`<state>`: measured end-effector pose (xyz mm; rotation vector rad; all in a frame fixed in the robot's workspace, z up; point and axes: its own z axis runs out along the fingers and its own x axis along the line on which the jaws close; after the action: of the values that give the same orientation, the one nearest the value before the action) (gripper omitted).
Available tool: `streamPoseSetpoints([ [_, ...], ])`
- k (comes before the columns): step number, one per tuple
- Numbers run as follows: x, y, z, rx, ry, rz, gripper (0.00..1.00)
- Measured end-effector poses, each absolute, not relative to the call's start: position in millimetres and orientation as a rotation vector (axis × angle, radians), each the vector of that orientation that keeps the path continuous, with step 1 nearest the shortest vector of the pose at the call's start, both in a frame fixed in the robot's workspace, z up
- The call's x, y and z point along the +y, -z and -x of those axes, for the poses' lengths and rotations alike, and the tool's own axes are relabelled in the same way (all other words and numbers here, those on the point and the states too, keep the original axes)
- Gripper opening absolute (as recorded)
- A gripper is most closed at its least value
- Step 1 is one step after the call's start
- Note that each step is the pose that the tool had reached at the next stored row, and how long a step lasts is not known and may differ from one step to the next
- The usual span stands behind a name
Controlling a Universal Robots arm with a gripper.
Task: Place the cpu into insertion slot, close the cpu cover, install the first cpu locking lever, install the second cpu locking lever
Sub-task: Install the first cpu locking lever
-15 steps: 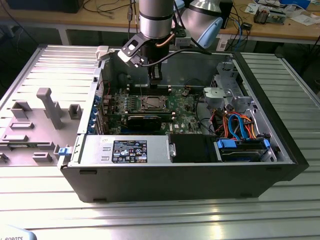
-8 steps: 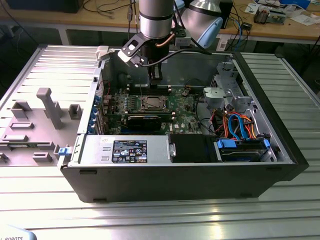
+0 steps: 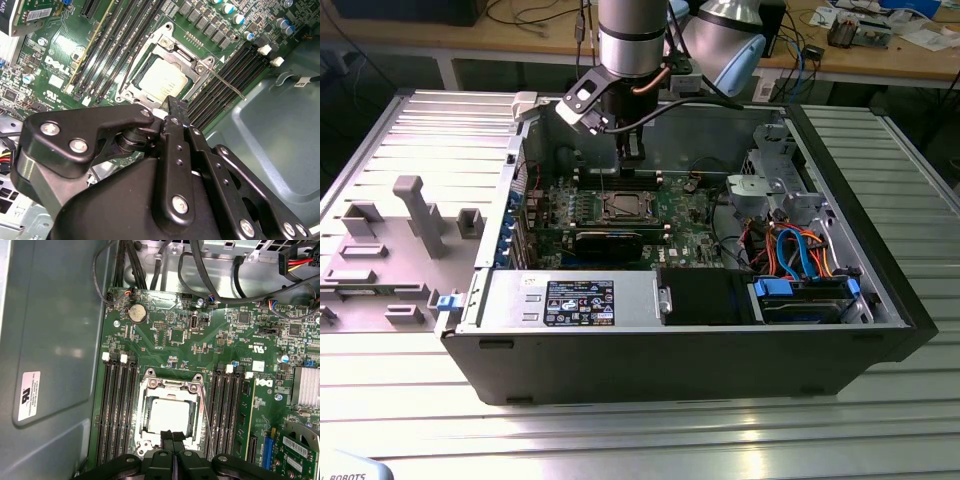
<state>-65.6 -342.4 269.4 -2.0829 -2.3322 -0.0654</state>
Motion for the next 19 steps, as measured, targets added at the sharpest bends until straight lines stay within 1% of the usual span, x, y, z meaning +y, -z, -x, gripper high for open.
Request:
streamPoseSetpoints([
  [19,-342.4,-269.4,65.6,-2.351,0.065,2.061,0.11],
])
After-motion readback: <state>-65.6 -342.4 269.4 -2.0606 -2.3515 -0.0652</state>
